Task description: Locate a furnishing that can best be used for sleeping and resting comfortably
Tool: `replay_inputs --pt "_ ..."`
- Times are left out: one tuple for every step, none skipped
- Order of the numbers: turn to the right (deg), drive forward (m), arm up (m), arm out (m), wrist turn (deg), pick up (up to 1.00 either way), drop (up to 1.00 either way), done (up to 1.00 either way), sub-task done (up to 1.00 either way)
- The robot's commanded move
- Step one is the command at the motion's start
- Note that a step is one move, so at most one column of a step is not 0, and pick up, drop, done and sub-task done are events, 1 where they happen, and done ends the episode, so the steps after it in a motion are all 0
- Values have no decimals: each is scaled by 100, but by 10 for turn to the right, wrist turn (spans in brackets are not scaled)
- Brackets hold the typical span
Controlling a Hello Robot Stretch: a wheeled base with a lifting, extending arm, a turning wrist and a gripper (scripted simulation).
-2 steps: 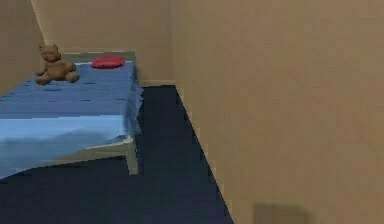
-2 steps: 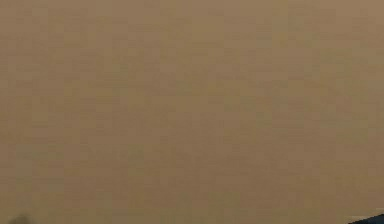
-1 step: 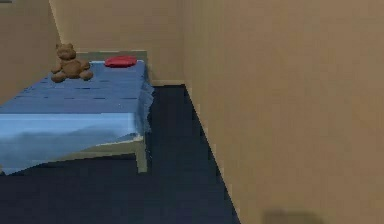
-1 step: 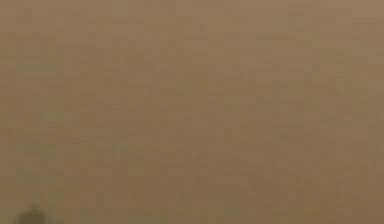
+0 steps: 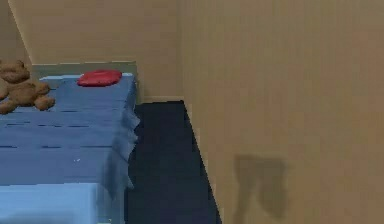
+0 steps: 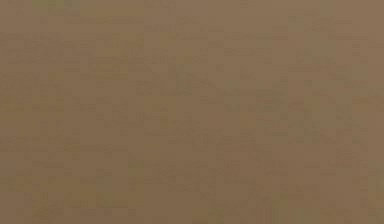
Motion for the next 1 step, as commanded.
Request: replay_inputs --pt "-360 0 0 0 0 0 0 0 0"
